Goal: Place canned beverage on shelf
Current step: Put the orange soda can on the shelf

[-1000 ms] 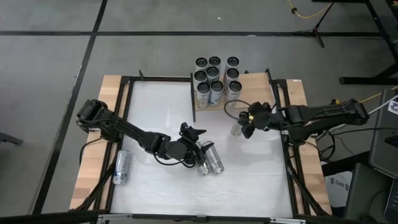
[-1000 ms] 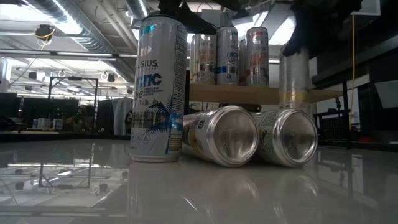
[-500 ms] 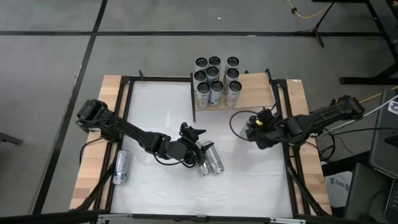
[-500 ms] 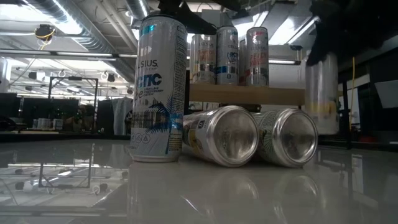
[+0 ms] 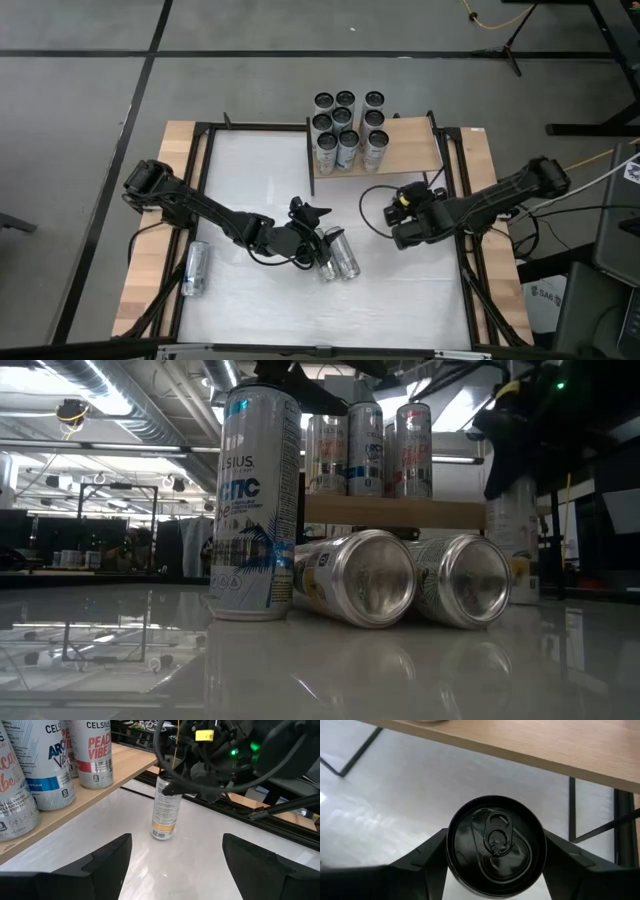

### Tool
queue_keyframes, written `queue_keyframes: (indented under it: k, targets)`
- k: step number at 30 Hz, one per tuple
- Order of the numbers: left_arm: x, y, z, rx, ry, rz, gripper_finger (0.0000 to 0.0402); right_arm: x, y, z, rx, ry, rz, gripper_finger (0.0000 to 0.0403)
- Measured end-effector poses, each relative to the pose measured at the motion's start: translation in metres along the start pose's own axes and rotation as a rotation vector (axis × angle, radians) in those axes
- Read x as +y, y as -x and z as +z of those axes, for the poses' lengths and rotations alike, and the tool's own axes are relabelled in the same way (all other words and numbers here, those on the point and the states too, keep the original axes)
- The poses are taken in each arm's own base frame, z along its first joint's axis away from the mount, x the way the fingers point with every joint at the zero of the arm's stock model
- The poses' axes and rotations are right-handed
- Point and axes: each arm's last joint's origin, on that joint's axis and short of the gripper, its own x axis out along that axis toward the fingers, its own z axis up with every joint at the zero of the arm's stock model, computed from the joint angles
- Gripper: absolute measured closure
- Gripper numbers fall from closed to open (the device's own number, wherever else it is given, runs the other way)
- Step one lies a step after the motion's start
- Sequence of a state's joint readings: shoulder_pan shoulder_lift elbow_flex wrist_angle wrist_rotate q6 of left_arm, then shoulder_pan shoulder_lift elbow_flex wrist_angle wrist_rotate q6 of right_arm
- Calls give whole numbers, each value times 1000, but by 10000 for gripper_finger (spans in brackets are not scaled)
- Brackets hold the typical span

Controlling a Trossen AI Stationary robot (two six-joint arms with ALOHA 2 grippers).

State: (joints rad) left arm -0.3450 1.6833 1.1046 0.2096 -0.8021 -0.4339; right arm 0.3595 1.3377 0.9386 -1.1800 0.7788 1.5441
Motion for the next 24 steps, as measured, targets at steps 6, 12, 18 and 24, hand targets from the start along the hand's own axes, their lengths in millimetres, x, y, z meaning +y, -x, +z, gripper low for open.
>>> queue_keyframes:
  k: [6,12,18,24]
  targets:
    - [0,0,0,0,0,0,96,5,-4,-4,-7,24,-22,159]
    - [0,0,0,0,0,0,96,5,-4,-4,5,26,-21,124]
    - [0,0,0,0,0,0,96,5,-5,-6,32,35,-24,92]
    - [0,0,0,0,1,0,96,5,-5,-6,63,35,-25,82]
